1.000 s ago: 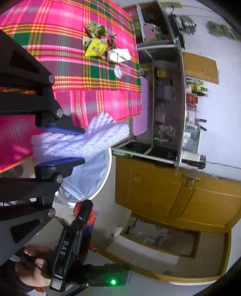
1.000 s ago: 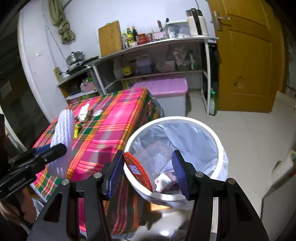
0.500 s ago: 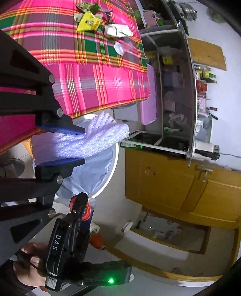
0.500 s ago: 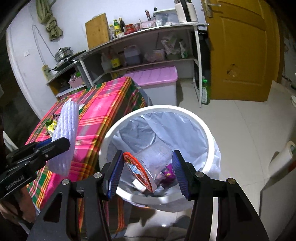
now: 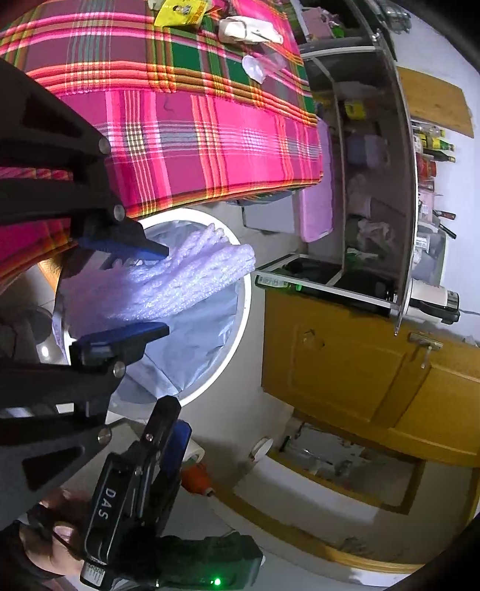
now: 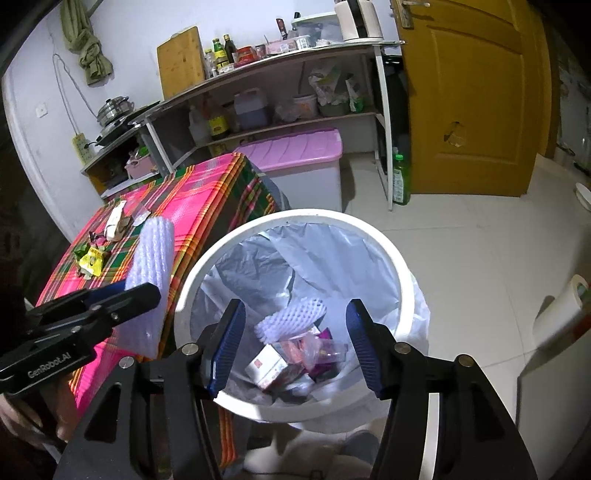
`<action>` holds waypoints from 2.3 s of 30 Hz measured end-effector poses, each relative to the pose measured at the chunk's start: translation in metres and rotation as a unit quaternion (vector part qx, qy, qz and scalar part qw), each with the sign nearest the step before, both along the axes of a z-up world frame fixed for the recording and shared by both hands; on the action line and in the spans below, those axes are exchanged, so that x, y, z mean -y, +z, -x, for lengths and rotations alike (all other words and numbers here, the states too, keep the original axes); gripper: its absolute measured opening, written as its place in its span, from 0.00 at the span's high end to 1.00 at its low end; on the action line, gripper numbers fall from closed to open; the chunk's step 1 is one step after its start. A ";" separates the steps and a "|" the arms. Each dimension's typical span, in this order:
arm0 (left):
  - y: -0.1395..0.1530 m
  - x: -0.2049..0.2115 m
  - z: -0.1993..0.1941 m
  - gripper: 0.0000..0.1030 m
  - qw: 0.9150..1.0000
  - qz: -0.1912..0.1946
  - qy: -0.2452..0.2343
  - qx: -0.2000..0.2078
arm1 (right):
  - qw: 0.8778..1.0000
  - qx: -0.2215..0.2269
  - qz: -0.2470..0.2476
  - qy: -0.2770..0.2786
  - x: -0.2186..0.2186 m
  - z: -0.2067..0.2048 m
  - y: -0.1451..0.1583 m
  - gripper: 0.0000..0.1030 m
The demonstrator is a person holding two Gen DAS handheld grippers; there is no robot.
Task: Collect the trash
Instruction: 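Carry the foam net and orange carton over the bin and open both tools, then withdraw both open tools from the bin back over the table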
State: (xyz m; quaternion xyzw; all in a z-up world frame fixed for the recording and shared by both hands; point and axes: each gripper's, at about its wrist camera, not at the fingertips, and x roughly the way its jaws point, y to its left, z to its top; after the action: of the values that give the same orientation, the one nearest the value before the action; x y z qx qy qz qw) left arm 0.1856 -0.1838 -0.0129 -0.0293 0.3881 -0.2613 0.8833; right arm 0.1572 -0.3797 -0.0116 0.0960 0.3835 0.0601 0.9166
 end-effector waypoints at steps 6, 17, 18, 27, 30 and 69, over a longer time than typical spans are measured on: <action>0.004 -0.006 0.004 0.54 1.000 0.014 0.000 0.007 | 1.000 0.019 0.001 0.006 -0.004 0.010 0.014 0.44; 0.032 -0.045 0.035 0.54 0.998 0.029 0.040 0.044 | 0.997 0.068 0.004 0.027 -0.027 0.039 0.046 0.44; 0.035 -0.050 0.040 0.54 0.997 0.029 0.045 0.049 | 0.997 0.073 0.005 0.031 -0.031 0.042 0.049 0.44; 0.054 -0.086 0.077 0.54 0.993 0.021 0.073 0.085 | 0.994 0.096 0.007 0.056 -0.059 0.057 0.067 0.44; 0.056 -0.096 0.086 0.54 0.992 0.020 0.084 0.089 | 0.993 0.097 0.009 0.064 -0.069 0.059 0.069 0.44; 0.035 -0.230 0.087 0.54 0.966 -0.011 0.250 0.063 | 0.975 0.063 0.015 0.215 -0.195 0.010 0.042 0.44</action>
State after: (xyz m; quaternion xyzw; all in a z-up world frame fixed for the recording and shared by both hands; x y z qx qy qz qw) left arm 0.0990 0.0458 0.0217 -0.0989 0.3145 -0.0295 0.9436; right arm 0.1467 -0.1844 0.0307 -0.0063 0.3378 0.2558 0.9058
